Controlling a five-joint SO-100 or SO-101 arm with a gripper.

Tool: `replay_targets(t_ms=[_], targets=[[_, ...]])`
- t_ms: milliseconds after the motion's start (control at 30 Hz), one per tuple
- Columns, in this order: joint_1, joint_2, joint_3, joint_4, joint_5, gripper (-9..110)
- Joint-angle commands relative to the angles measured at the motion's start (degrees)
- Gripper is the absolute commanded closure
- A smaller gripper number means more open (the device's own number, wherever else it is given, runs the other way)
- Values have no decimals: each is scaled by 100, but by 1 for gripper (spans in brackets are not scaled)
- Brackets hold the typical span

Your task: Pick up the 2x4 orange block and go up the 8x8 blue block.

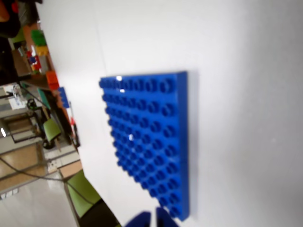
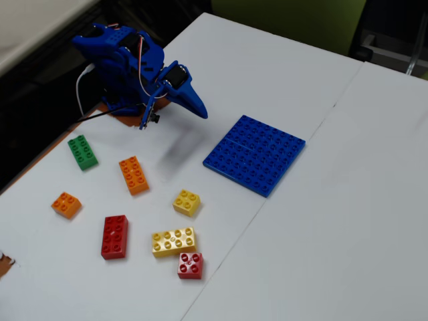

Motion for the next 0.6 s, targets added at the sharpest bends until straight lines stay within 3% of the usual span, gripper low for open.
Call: replay_targets(t_ms=[0, 333, 567], targets=[[123, 229, 114, 123, -158, 101], [659, -1046, -2373, 1626, -747, 101], [1055, -2558, -4764, 2602, -2303, 101]])
